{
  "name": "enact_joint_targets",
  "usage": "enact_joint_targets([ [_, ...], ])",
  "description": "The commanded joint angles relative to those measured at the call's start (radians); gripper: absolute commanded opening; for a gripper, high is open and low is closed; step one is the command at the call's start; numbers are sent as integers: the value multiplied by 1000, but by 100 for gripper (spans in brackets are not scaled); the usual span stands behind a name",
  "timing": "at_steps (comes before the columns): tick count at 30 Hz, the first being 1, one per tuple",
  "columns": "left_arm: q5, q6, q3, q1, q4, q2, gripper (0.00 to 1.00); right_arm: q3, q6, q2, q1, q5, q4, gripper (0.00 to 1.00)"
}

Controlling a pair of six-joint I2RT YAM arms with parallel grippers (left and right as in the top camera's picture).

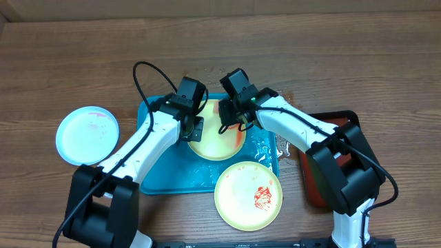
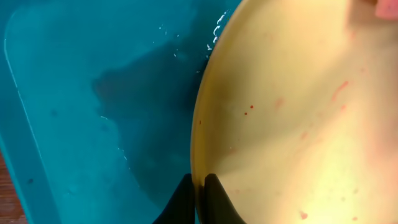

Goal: Clean dirty plates on tray and stack at the side

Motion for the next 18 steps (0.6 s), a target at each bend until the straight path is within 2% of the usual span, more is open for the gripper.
enact_joint_targets([
  [1, 12, 48, -3, -18, -10, 37, 4, 19, 20, 21, 4, -10, -44, 4],
  [6, 11, 45, -3, -18, -2, 39, 4, 19, 10, 20, 24, -113, -103, 4],
  [10, 11, 30, -3, -18, -2, 39, 5, 19, -41, 20, 39, -346, -31, 4],
  [11, 6, 18, -3, -18, -2, 39, 5, 19, -22, 13, 39, -326, -29, 4],
  [15, -5, 15, -3, -18, -2, 39, 5, 23, 74, -38, 16, -51, -80, 4],
  [18, -5, 14, -3, -18, -2, 39, 5, 59, 45, -94, -19, 68, -169, 4],
])
